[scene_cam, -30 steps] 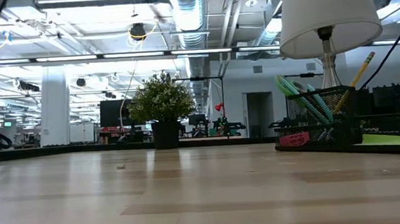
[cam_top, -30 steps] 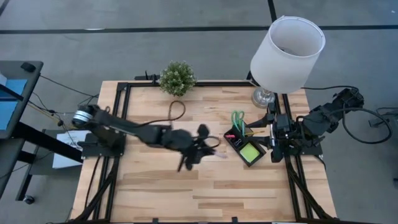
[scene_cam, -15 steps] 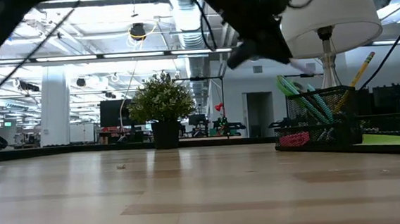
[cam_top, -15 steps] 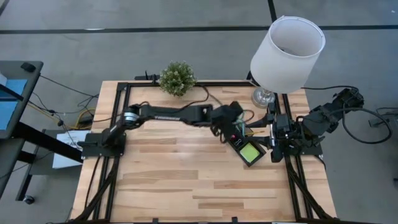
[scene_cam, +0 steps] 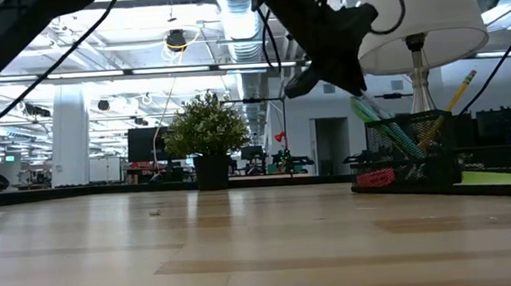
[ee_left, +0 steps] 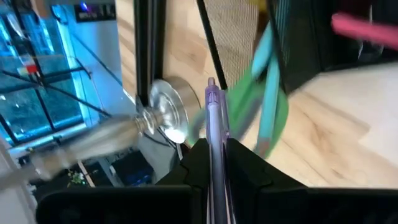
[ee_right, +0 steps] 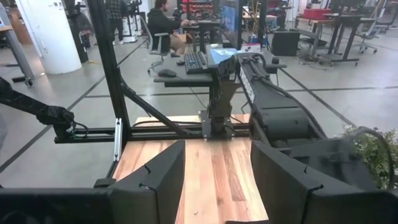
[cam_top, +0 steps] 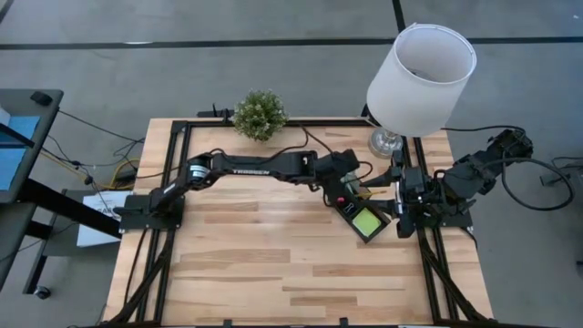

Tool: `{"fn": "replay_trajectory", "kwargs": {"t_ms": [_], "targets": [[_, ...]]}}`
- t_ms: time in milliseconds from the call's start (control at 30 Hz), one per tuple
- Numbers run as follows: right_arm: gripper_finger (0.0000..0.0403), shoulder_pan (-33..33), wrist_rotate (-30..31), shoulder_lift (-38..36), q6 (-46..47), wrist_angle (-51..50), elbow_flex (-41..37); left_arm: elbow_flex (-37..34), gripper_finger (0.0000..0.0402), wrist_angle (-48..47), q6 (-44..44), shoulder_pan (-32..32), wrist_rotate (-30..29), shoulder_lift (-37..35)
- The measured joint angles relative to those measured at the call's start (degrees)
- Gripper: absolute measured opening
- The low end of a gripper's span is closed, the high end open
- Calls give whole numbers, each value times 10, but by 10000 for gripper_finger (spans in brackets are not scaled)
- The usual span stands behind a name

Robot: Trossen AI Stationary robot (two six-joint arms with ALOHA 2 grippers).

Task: Pick and place office supplies into organizer
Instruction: Put the purple pen into the black desk organizer

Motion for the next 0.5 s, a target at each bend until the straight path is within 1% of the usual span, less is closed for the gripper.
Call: {"fn": "replay_trajectory", "kwargs": {"t_ms": [200, 333, 500], "targets": [[175, 0, 0, 0, 0, 0, 0, 1, 21, 5, 14, -25, 24, -1], [175, 0, 0, 0, 0, 0, 0, 0, 21, -2, 50, -35, 47, -1], [175, 0, 0, 0, 0, 0, 0, -4, 21, 4, 57, -36, 21, -1]]}}
